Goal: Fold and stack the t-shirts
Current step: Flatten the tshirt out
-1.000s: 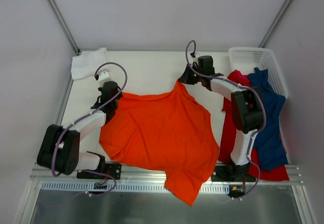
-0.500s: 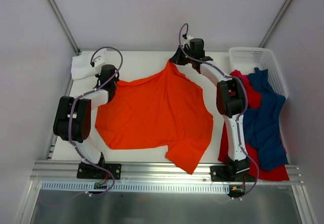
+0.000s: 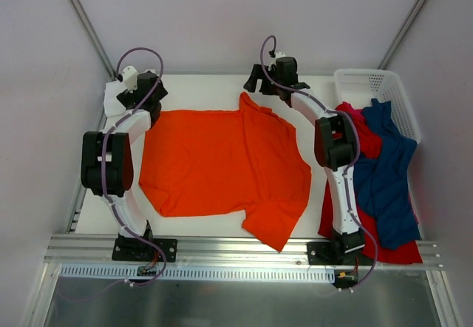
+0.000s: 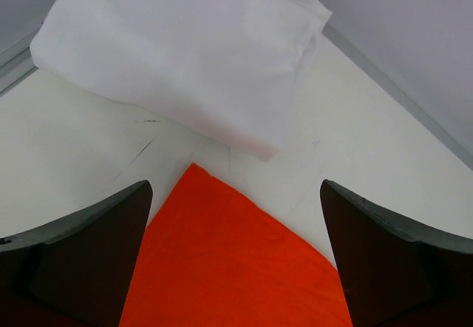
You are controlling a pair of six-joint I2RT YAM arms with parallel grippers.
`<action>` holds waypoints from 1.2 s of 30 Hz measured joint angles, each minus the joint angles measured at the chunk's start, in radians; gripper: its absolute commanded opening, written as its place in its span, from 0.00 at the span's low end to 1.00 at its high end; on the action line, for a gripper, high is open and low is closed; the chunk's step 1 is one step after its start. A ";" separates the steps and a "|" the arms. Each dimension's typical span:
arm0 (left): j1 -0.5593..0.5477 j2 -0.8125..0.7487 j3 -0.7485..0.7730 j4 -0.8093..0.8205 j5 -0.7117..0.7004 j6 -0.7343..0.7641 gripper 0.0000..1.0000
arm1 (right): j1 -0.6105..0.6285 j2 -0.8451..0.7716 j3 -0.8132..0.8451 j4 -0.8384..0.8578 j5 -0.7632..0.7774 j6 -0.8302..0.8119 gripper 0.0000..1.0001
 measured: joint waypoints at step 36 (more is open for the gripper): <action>-0.181 -0.847 -0.640 -0.120 0.460 -0.075 0.95 | -0.059 -0.681 -1.073 0.105 0.072 0.139 0.00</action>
